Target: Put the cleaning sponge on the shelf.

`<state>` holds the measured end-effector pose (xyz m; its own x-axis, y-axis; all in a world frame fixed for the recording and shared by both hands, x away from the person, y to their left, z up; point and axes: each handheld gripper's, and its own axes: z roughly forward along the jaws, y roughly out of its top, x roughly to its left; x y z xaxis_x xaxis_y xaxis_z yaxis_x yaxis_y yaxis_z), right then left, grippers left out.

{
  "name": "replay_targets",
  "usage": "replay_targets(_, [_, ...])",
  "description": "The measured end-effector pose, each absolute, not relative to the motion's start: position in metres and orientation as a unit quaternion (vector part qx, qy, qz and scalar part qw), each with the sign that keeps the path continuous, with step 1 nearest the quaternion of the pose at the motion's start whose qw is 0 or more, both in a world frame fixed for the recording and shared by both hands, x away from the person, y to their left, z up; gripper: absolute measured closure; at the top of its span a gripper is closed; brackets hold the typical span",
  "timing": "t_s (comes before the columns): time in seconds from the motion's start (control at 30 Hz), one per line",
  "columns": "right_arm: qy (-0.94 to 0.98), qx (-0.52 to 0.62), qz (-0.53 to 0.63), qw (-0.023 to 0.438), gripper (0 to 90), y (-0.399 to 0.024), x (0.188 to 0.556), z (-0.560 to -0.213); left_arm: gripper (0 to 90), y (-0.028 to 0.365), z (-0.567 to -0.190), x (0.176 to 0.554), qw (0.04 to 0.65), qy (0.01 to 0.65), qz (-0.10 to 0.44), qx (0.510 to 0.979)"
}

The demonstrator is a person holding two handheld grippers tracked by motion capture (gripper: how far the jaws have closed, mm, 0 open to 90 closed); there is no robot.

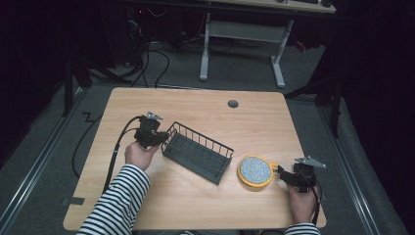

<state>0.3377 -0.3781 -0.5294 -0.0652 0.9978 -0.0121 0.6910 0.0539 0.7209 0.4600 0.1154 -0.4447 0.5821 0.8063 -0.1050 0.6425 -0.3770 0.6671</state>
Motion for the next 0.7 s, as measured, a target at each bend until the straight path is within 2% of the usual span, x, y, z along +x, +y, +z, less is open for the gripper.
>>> replay_targets(0.27, [0.673, 0.627, 0.282, 0.272, 30.3, -0.378, 0.338, -0.529, 83.3, 0.115, -0.444, 0.458, 0.352, 0.442, 0.113, 0.818])
replay_targets(0.3, [0.673, 0.627, 0.282, 0.272, 30.3, -0.378, 0.338, -0.529, 80.3, 0.116, -0.443, 0.458, 0.357, 0.444, 0.111, 0.815])
replay_targets(0.47, [0.673, 0.627, 0.282, 0.272, 30.3, -0.378, 0.338, -0.529, 52.8, 0.125, -0.437, 0.456, 0.371, 0.449, 0.115, 0.805])
replay_targets(0.57, [0.673, 0.627, 0.282, 0.272, 30.3, -0.378, 0.338, -0.529, 43.9, 0.132, -0.430, 0.453, 0.389, 0.453, 0.117, 0.794])
replay_targets(0.7, [0.673, 0.627, 0.282, 0.272, 30.3, -0.378, 0.338, -0.529, 39.3, 0.140, -0.423, 0.446, 0.405, 0.451, 0.126, 0.785])
